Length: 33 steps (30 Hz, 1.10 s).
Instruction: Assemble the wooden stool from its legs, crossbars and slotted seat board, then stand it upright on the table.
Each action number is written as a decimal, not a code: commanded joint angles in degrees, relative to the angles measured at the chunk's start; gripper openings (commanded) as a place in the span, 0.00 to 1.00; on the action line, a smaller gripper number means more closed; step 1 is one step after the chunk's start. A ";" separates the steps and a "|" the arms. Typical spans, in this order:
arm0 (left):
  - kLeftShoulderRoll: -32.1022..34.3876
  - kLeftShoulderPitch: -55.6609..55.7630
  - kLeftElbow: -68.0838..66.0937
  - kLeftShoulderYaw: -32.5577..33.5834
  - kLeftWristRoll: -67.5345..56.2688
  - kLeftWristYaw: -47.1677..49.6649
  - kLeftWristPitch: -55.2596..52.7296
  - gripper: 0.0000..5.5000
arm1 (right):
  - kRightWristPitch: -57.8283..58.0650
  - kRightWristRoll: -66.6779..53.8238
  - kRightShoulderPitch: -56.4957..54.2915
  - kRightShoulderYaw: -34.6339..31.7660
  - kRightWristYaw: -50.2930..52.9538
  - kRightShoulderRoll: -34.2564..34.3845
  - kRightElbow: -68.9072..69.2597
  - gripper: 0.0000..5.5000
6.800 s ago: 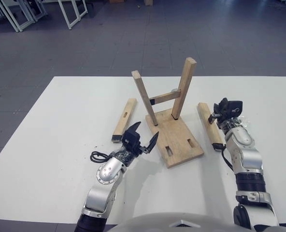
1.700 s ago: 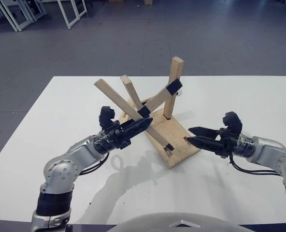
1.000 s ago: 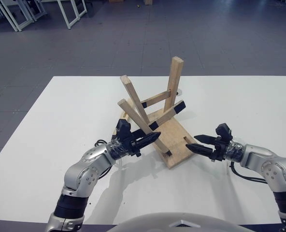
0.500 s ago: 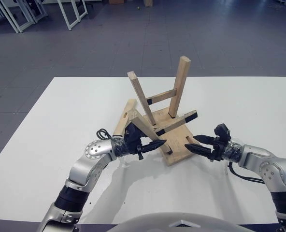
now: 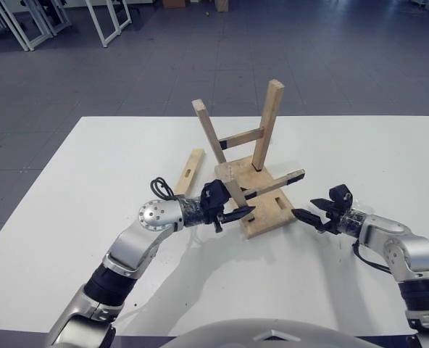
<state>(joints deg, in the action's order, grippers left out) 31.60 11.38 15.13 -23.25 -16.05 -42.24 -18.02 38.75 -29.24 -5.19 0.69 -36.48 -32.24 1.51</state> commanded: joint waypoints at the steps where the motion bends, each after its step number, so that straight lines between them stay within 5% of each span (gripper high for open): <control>1: 7.20 -6.32 -13.98 -11.49 14.66 3.15 -16.87 0.37 | -1.83 2.30 -2.38 -2.02 2.61 1.51 -1.81 0.83; 12: 15.47 -3.75 -16.98 -15.36 12.68 -10.45 -7.38 0.37 | -5.39 8.14 1.03 2.86 5.10 2.71 1.00 0.83; 18: 14.51 0.53 -23.69 -10.98 10.51 -16.45 10.06 0.37 | -2.60 8.26 5.79 8.42 3.66 3.81 10.76 0.83; 26: 15.20 3.44 -31.42 -10.95 11.44 -24.37 27.14 0.37 | -5.08 9.17 0.96 1.41 1.01 -0.79 4.00 0.83; 33: 13.47 7.34 -30.63 -8.58 5.02 -28.75 23.57 0.37 | -5.67 4.71 -4.38 -1.40 -2.26 1.80 6.83 0.83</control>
<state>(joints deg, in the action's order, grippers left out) 39.60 23.22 -10.21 -27.27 -19.79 -64.74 13.21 33.37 -22.91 -7.84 0.41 -37.85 -31.45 6.30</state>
